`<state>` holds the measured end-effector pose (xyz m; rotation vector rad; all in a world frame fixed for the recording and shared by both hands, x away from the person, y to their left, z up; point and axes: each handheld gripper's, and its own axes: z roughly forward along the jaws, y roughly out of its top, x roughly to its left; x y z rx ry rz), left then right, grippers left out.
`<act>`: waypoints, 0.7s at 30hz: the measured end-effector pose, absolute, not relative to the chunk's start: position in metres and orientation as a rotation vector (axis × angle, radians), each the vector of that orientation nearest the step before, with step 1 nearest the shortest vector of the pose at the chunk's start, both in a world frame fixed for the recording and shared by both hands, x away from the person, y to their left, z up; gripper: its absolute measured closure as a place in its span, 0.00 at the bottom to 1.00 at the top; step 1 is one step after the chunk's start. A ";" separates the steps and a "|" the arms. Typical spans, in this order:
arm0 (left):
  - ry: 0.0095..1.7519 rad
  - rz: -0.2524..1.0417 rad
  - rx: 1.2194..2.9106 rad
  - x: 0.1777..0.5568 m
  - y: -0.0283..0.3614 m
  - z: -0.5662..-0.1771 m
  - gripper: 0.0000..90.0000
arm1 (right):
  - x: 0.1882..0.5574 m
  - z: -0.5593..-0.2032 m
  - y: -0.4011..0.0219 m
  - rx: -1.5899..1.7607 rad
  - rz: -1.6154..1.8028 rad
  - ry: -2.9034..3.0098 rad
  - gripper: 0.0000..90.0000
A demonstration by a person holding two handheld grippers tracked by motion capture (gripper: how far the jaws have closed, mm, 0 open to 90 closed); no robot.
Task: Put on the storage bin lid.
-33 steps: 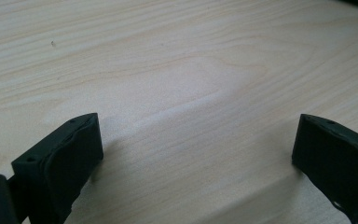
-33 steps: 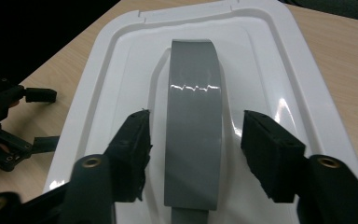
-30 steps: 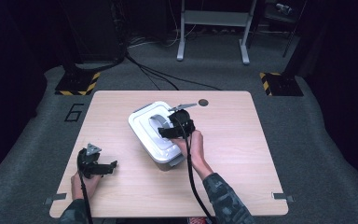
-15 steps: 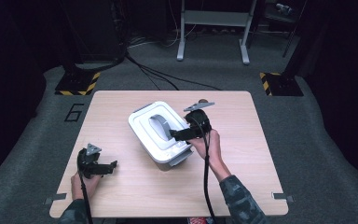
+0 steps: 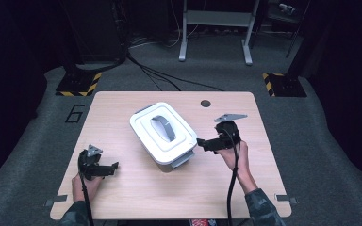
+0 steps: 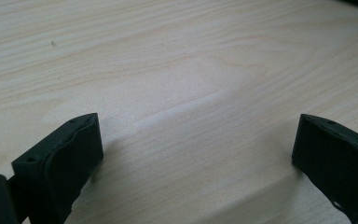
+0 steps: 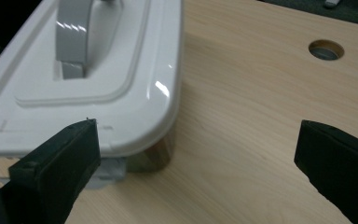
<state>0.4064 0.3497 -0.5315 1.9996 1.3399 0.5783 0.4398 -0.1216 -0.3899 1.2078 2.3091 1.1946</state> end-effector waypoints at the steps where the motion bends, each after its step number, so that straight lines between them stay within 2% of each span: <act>1: 1.340 0.578 2.000 0.406 0.350 -0.532 0.02 | 0.438 -0.393 -0.126 1.222 1.188 2.302 0.00; 14: 1.342 0.582 1.996 0.406 0.349 -0.532 0.02 | 0.422 -0.450 -0.178 1.345 1.128 2.262 0.00; 21: 1.341 0.578 2.001 0.406 0.350 -0.531 0.02 | 0.414 -0.492 -0.195 1.415 1.070 2.268 0.00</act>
